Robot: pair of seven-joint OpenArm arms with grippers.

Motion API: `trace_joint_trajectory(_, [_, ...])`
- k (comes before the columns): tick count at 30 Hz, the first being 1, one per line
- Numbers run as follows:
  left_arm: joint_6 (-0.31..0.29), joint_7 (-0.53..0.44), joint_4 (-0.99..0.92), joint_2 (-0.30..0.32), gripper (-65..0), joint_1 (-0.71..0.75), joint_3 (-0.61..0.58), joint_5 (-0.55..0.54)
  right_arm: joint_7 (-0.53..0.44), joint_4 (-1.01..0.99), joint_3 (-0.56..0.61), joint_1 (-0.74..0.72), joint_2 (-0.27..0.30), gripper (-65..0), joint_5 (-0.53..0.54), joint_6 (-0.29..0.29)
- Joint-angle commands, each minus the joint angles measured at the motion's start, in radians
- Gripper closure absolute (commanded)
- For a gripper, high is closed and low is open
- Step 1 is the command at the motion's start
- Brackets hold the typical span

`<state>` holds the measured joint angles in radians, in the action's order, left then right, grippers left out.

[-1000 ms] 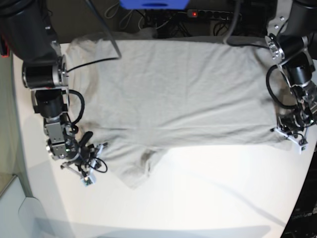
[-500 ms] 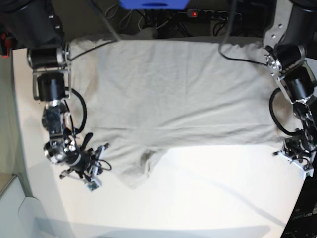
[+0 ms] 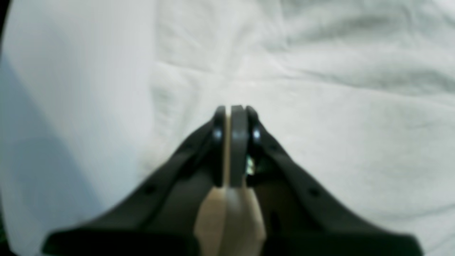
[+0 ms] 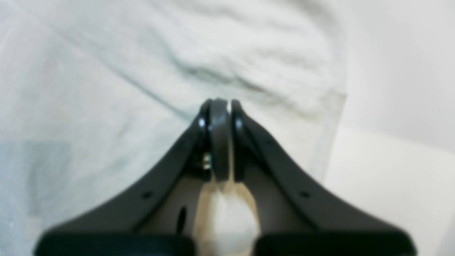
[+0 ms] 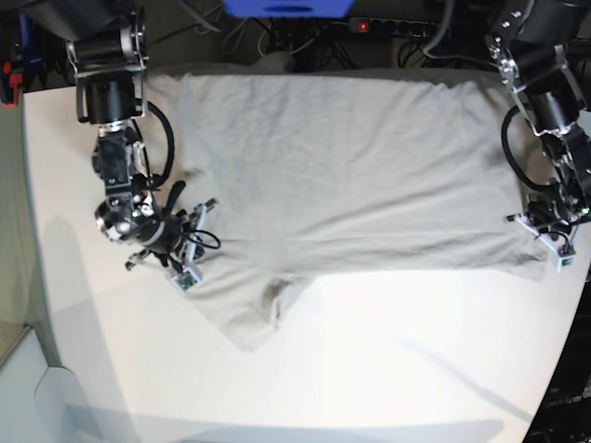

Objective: Layout the t-shirt on the table in an organized manner, then fold the t-shirt properly
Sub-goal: 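Move both grippers toward the hem and grasp the shirt sides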

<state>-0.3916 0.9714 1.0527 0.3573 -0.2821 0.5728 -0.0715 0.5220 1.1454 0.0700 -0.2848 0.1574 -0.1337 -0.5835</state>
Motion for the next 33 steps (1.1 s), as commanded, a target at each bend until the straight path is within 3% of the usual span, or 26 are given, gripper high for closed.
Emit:
trace_joint_trajectory(1, [0.001, -0.015, -0.002, 0.019, -2.2, -0.016, 0.002, -0.004, 0.002, -0.006, 0.0, -0.021, 0.006, -1.0, -0.004, -0.01])
trace_joint_trajectory(5, [0.001, -0.091, -0.134, 0.018, -2.2, -0.019, -0.007, -0.004, -0.046, -0.094, 0.0, -0.049, 0.028, -1.0, -0.004, -0.005])
trace_joint_trajectory(12, [0.003, -0.276, -0.297, 0.013, -2.2, -0.061, -0.122, -0.014, -0.155, -0.35, -0.002, -0.192, 0.083, -1.0, -0.005, -0.003])
trace_joint_trajectory(20, [0.004, -0.282, -0.315, -0.071, -2.2, -0.179, -0.127, -0.003, -0.354, -0.663, 0.001, -0.399, 0.136, -1.5, -0.007, 0.003])
trace_joint_trajectory(24, [0.004, -0.285, -0.315, -0.105, -2.2, -0.246, -0.127, -0.003, -0.437, -0.741, 0.007, -0.479, 0.146, -1.5, -0.007, 0.11])
trace_joint_trajectory(29, [0.004, -0.273, -0.305, -0.119, -2.2, -0.322, -0.122, -0.009, -0.438, -0.744, 0.001, -0.538, 0.159, -1.3, -0.005, 0.118])
trace_joint_trajectory(33, [0.004, -0.185, -0.276, -0.091, -2.2, -0.342, -0.119, -0.012, -0.354, -0.707, -0.002, -0.548, 0.166, -1.0, -0.002, 0.118])
